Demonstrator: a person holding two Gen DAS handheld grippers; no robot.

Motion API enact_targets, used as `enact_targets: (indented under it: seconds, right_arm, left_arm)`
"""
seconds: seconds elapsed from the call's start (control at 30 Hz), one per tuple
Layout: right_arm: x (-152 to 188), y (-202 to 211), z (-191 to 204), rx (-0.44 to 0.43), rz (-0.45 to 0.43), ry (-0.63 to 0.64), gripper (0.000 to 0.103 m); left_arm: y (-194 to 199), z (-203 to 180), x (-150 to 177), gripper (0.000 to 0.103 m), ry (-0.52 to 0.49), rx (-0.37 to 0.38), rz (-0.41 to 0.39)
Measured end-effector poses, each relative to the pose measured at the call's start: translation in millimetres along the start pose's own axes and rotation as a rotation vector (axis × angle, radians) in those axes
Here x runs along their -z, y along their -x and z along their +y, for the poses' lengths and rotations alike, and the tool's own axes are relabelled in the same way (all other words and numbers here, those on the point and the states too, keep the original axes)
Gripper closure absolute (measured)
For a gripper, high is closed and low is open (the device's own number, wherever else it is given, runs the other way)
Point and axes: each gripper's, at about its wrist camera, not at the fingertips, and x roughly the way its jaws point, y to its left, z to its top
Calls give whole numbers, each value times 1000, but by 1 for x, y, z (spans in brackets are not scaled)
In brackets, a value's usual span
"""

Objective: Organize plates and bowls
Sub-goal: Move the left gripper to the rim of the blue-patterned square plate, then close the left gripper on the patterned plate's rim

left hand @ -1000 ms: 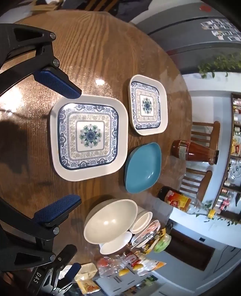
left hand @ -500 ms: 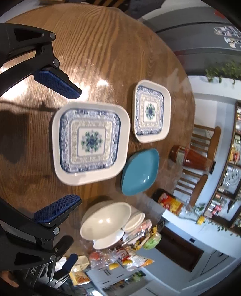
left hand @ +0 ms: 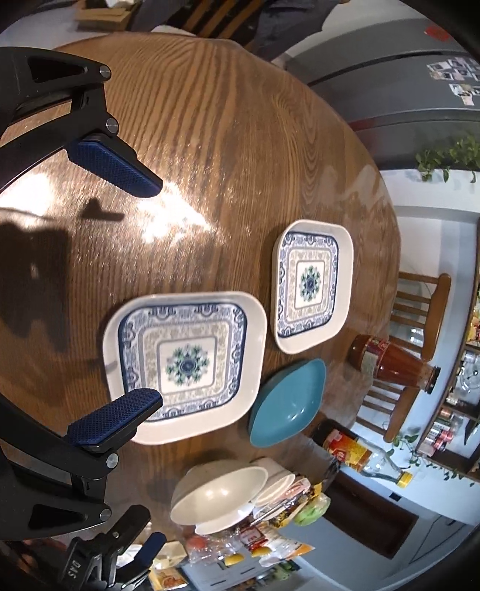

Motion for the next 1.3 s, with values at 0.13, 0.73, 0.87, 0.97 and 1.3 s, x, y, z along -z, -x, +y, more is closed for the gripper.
enact_targets:
  seconds: [0.13,0.73,0.87,0.97,1.3]
  right_arm:
    - [2,-7,11,-60,22,5,0]
    - [-3,-54,37,-142,159,-11,27]
    - [-10,-73,38,-134,182,-15,45]
    - [-15,-86,39,-144,204,-30,68]
    - [-9,-75,46,-216,199,-34,95]
  left_arm:
    - [-1,4,1,0,4,19,-3]
    - [-31,-5,-14,36,-66,43,42]
    - [-47,-9,-18,52,-94,23,79]
    - [-57,-12,-18,67,-105,37,116]
    - [-34,6,-9,89,-73,54,103]
